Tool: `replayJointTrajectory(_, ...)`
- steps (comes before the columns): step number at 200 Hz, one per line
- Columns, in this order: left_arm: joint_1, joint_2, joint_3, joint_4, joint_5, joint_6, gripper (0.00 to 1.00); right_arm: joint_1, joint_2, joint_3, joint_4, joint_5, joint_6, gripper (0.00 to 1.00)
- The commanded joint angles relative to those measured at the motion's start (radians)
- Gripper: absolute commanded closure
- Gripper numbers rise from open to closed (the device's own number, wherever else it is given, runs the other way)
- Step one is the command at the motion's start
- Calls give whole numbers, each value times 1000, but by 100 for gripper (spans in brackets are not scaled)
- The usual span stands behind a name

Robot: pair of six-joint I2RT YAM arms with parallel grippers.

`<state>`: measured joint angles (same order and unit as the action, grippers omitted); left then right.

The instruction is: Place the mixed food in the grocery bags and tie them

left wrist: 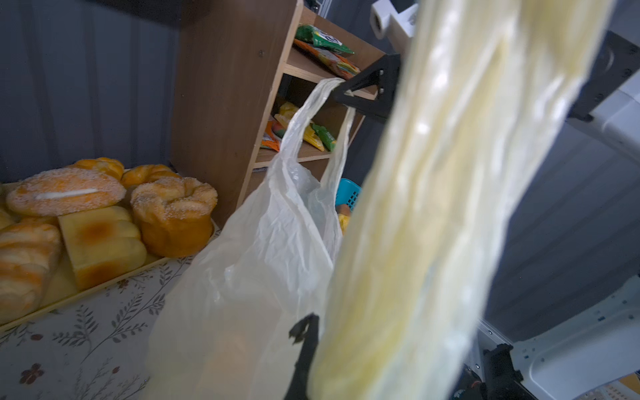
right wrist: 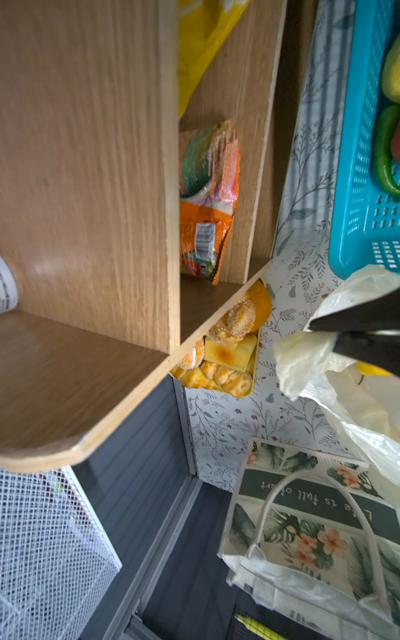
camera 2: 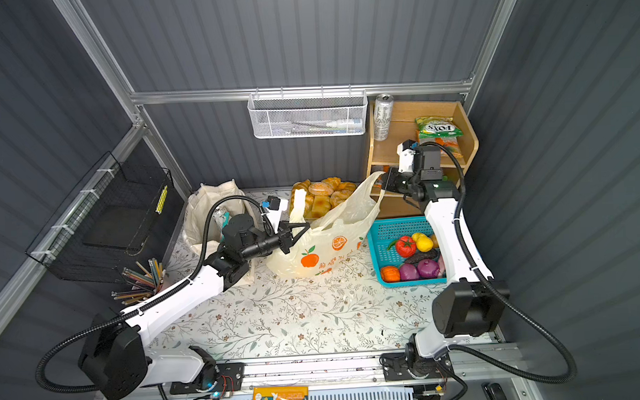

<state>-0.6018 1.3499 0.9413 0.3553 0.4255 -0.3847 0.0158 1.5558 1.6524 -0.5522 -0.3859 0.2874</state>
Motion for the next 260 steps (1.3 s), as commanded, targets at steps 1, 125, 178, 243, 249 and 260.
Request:
replayJointTrajectory(1,64,-37,73,-174,-135,-43,100,86,-134,-25,-11,-59,-15,100)
replayJointTrajectory(125,64,128,362,-506,-103,161,100,529,-211,22,-217,256,-288,100)
replayJointTrajectory(178,23,266,464,-476,51,217,100,619,-81,140,-292,197,-346,100)
replayJointTrajectory(243,-18,299,389,-395,283,347,100,606,33,144,-234,252,-422,100)
replayJointTrajectory(249,-16,296,386,-404,309,370,100,594,44,137,-224,257,-411,100)
replayJointTrajectory(260,-16,295,390,-438,335,406,100,568,55,118,-193,250,-388,100)
